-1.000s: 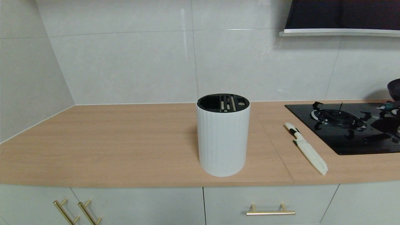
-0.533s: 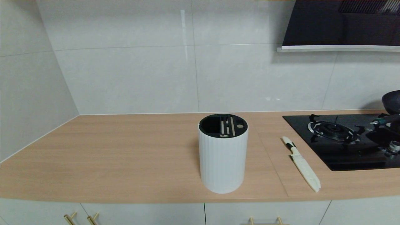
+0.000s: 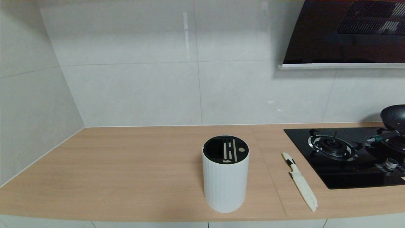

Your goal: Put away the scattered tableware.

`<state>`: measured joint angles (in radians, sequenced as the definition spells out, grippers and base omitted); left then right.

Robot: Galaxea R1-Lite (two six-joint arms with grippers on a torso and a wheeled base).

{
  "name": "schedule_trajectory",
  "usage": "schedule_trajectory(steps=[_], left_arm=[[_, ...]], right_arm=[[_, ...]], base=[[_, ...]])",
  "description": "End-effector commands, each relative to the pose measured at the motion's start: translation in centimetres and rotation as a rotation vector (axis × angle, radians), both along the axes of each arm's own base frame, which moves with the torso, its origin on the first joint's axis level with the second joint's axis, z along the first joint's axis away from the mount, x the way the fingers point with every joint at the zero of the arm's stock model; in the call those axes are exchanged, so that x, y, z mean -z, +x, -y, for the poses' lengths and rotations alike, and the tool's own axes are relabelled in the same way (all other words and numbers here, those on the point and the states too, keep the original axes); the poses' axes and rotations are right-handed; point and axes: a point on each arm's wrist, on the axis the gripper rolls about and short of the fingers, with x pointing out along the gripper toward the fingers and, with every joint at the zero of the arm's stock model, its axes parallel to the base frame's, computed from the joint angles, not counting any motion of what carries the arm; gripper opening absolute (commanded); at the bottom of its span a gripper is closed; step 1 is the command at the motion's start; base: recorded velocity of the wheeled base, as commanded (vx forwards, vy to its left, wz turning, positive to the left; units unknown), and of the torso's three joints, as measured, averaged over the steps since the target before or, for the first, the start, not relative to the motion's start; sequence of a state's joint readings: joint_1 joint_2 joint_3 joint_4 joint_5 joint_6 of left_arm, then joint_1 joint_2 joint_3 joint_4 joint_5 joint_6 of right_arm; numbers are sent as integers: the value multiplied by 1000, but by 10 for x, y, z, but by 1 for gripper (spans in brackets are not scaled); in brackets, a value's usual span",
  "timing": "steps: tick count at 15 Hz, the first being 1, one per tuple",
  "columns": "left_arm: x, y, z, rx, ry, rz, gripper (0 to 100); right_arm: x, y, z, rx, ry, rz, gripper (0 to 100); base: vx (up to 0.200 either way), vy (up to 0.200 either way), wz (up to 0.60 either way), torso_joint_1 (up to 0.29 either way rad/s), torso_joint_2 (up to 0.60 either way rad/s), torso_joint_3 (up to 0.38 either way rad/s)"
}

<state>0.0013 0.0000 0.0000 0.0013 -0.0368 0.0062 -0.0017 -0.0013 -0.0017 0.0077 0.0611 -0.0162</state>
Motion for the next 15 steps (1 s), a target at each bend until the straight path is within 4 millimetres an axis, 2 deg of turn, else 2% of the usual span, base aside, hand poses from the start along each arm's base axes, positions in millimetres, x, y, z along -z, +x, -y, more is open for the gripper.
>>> schedule_trajectory(steps=[1,6,15], left_arm=[[0,0,0,0,0,0,100],[0,0,0,0,0,0,100],[0,0,0,0,0,0,100]], right_arm=[[0,0,0,0,-1,-1,100],[0,0,0,0,-1,-1,100],[0,0,0,21,-28,1,100]], base=[[0,0,0,227,-491,-266],[0,0,0,173,-357,-190],[0,0,0,4,-6,-2]])
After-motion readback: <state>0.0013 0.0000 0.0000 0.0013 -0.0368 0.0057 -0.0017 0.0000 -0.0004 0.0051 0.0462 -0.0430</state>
